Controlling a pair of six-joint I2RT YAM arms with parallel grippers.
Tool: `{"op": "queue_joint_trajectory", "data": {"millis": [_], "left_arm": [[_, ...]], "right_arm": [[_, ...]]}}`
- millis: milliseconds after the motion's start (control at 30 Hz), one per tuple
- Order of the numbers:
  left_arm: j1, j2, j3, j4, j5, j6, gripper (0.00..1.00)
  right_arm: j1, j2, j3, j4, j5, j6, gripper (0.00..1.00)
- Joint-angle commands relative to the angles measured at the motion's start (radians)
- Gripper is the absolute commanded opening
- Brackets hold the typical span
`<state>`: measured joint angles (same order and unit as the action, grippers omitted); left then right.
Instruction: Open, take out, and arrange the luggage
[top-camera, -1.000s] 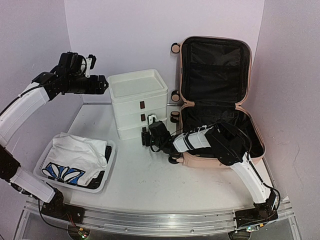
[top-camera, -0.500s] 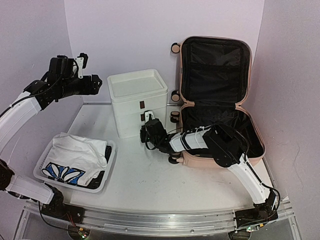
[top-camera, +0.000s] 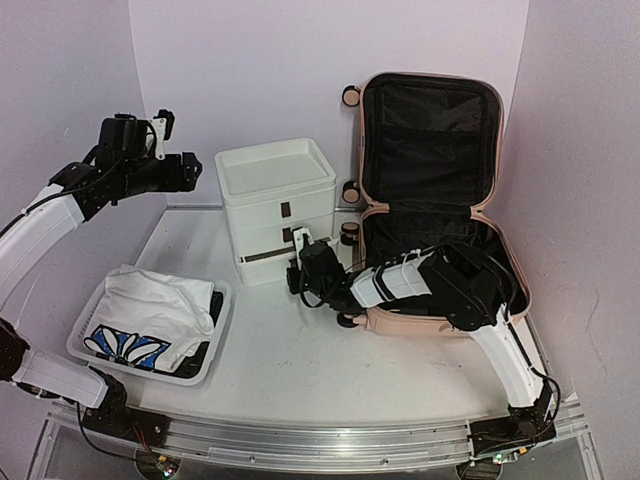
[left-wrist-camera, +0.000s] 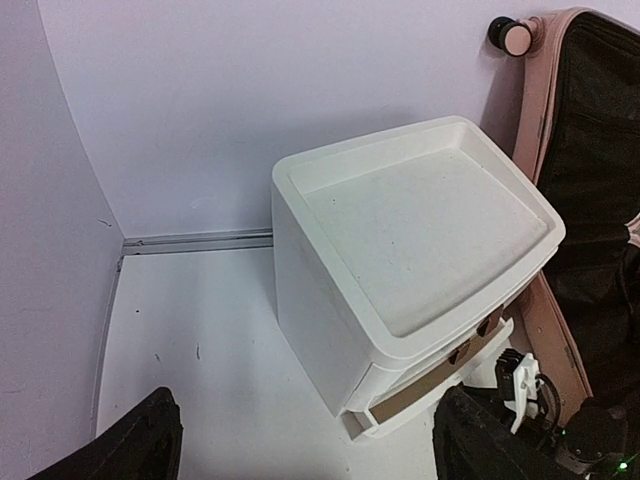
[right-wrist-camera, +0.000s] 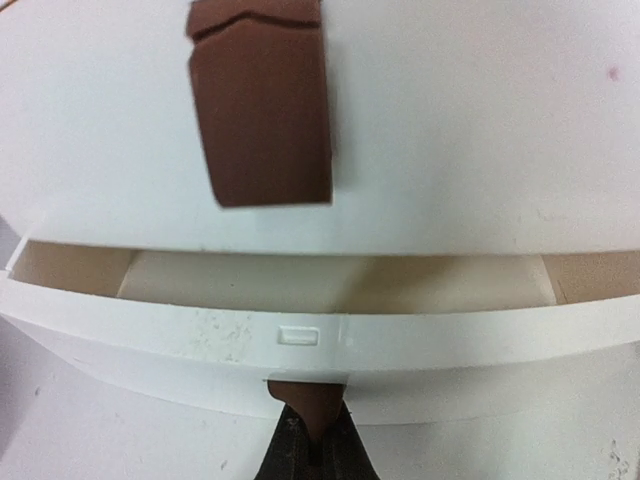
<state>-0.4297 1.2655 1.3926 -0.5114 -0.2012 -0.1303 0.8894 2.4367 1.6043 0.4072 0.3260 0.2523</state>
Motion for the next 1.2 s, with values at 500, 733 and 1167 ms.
{"op": "queue_joint_trajectory", "data": {"millis": [500, 733, 1167], "left_arm": [[0.061, 0.061, 0.007, 0.053, 0.026, -0.021, 0.87], [0.066, 0.095, 0.006, 0.059, -0.05, 0.004, 0.89], [0.133, 0.217, -0.089, 0.282, 0.006, -0.148, 0.99]], "right_arm": [[0.013, -0.413, -0.272, -0.325, -0.227, 0.147, 0.16], [0.012, -0.587, -0.256, -0.718, -0.314, 0.044, 0.63], [-0.357, -0.913, -0.314, -1.175, -0.3, -0.24, 0.91]]}}
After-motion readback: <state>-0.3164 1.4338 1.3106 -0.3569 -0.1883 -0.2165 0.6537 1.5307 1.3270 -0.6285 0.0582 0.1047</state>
